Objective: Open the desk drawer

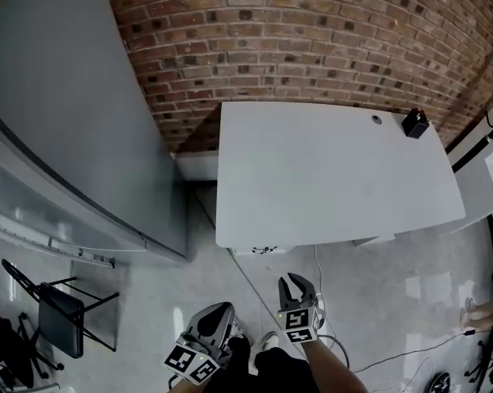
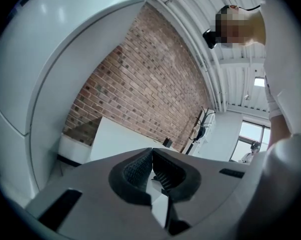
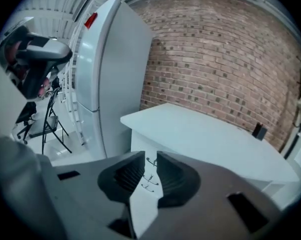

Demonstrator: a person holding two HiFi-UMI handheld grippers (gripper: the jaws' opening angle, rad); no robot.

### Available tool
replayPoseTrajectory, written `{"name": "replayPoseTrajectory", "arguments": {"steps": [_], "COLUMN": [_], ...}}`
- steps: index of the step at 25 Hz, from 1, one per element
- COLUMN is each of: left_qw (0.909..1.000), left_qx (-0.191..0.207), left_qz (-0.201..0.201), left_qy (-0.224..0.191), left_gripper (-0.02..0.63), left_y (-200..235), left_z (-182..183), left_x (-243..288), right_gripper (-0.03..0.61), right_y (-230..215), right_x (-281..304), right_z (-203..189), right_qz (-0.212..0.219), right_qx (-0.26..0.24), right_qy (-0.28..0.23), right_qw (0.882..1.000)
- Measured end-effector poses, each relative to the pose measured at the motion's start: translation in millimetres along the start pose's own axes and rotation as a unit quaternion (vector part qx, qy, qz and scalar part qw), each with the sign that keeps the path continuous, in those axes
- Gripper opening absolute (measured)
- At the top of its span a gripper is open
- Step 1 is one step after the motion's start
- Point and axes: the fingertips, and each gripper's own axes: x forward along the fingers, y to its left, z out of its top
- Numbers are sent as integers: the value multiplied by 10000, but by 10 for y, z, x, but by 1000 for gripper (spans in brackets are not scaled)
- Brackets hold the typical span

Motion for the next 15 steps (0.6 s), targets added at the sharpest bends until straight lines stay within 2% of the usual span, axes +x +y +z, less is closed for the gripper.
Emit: {"name": "replayPoseTrajectory", "arguments": {"steps": [6, 10, 13, 14, 15], "left_qw": [9994, 9988, 9988, 9988, 9988], "left_qx": [201, 264, 271, 283, 286], "left_qz": [-240, -379, -373, -365, -353], "left_qy": [137, 140, 191, 190, 179], "left_gripper": [9, 9, 9, 9, 9], "left_y": [387, 465, 565, 582, 589], "left_z": [-240, -676, -994, -1076, -1146], "left_x": [268, 484, 599, 631, 657], "right_gripper": [72, 72, 72, 72, 72], "right_y": [-204, -428, -478, -476, -449], "right_x": [746, 1230, 1583, 1689, 1786], "right_z": [-469, -895, -1086, -1101, -1094], "right_qz": [-474, -836, -915, -891, -832], "right_qx": [1282, 1493, 1811, 1667, 1264], "right_qy": [19, 58, -41, -91, -138], "right_qw": [9906, 9852, 9792, 9819, 9884]}}
